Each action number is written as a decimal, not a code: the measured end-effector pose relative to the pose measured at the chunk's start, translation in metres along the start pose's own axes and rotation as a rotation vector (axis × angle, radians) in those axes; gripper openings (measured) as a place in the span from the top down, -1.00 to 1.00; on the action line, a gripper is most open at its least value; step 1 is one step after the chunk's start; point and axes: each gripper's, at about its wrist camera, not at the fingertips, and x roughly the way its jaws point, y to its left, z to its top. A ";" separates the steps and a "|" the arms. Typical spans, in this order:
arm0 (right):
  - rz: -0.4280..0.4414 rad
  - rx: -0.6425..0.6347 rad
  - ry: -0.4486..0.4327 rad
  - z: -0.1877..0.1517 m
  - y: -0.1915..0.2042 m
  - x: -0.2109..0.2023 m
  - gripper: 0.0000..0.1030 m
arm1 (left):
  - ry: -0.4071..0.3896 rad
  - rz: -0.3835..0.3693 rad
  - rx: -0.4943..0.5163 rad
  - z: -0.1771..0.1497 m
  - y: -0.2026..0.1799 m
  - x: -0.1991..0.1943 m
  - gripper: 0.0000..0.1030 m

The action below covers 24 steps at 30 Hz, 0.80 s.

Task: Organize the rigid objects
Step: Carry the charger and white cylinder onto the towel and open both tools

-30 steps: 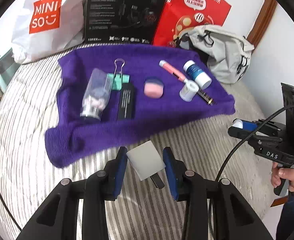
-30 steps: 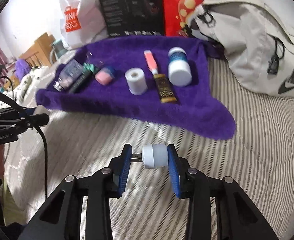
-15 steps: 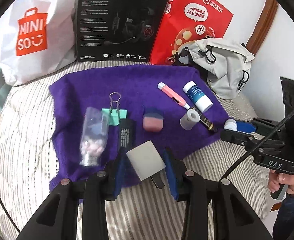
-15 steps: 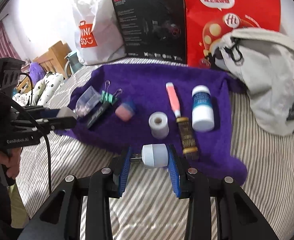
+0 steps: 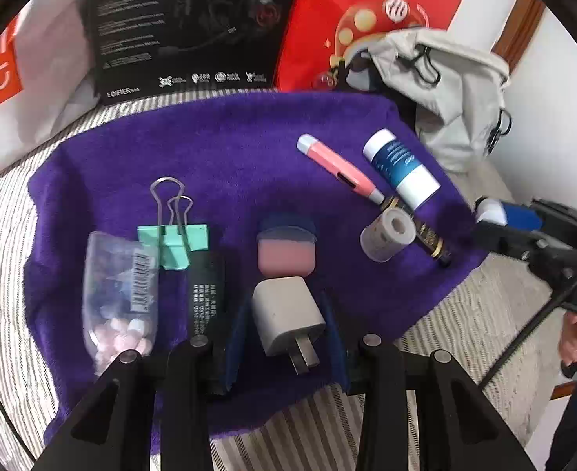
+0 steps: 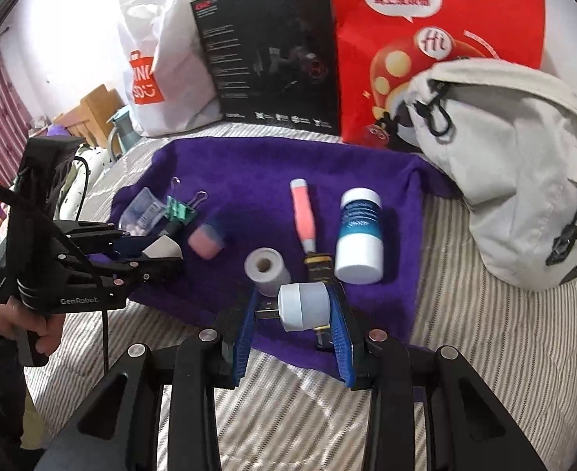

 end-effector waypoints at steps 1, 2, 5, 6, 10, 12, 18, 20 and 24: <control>-0.002 0.002 0.001 0.000 -0.002 0.000 0.30 | 0.005 0.004 0.004 0.000 -0.001 0.002 0.32; -0.005 0.005 0.002 -0.001 -0.004 0.000 0.30 | 0.009 0.004 0.010 -0.001 -0.002 0.005 0.32; -0.010 0.009 0.004 -0.002 -0.008 0.000 0.30 | 0.003 0.003 0.017 -0.002 -0.002 0.005 0.32; -0.011 0.007 0.008 -0.003 -0.009 0.001 0.30 | 0.005 0.000 0.019 -0.002 -0.001 0.005 0.32; -0.015 0.008 0.013 -0.004 -0.012 0.002 0.30 | 0.014 0.005 0.035 -0.002 -0.001 0.004 0.32; -0.017 0.006 0.012 -0.004 -0.012 0.002 0.30 | 0.020 0.013 0.042 -0.002 -0.003 0.003 0.31; -0.017 -0.001 0.014 -0.003 -0.010 0.001 0.30 | 0.024 0.010 0.023 0.000 0.001 -0.005 0.18; -0.017 0.000 0.009 -0.002 -0.010 -0.001 0.30 | 0.010 -0.002 0.010 -0.002 0.002 -0.011 0.13; -0.012 -0.003 0.002 0.001 -0.007 -0.001 0.30 | -0.011 0.007 0.005 -0.009 0.004 -0.027 0.09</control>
